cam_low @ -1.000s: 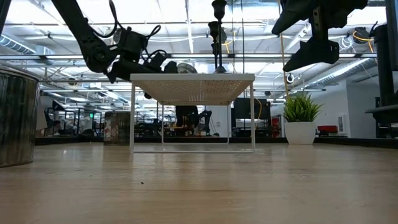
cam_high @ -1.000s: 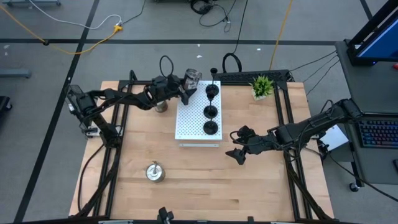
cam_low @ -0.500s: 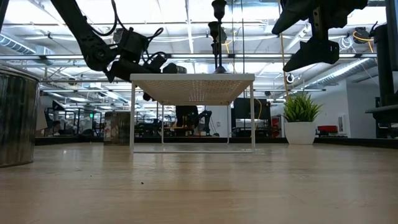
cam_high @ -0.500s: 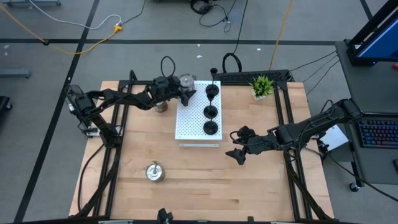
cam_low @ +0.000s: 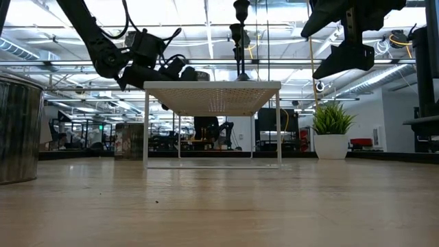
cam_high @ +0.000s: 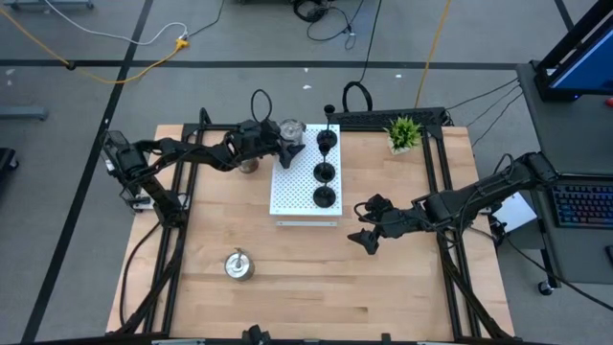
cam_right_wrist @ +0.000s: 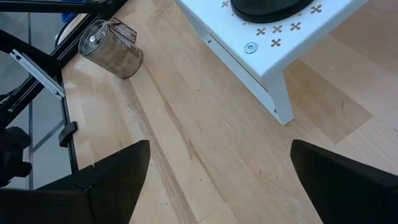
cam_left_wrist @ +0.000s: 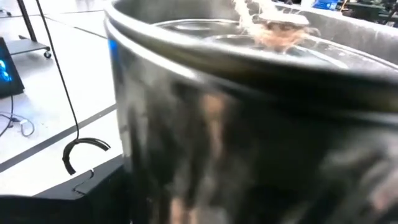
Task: Pick & Place candle stick holders
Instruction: Put the bottom right brown scented candle on the shelf
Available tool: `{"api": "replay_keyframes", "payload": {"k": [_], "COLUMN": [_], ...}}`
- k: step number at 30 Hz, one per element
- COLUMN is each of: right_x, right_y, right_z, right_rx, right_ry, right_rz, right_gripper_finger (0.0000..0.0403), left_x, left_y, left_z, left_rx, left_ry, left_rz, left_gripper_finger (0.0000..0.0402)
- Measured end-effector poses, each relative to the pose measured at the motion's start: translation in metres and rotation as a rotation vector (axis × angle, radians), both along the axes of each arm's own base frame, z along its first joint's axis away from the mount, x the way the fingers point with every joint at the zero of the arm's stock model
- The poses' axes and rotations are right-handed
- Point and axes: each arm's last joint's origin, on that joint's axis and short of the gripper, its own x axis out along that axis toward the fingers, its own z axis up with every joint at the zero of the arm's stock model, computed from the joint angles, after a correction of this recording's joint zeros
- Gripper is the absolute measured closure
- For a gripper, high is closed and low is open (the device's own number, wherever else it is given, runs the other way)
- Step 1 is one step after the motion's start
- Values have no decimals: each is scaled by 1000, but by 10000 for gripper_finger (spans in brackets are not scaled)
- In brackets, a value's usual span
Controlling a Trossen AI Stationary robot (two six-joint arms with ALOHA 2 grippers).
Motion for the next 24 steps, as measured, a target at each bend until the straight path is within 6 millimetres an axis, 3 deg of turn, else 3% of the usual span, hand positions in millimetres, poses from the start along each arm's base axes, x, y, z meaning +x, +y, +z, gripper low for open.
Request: {"api": "replay_keyframes", "payload": {"k": [24], "right_x": [2], "right_y": [1], "right_z": [2], "right_rx": [25], "right_ry": [-29], "right_rz": [-13], "right_gripper_finger": [23], "left_x": [1], "left_y": [1], "left_z": [8], "left_rx": [111], "left_ry": [-43], "left_rz": [6], "left_gripper_finger": [7]}}
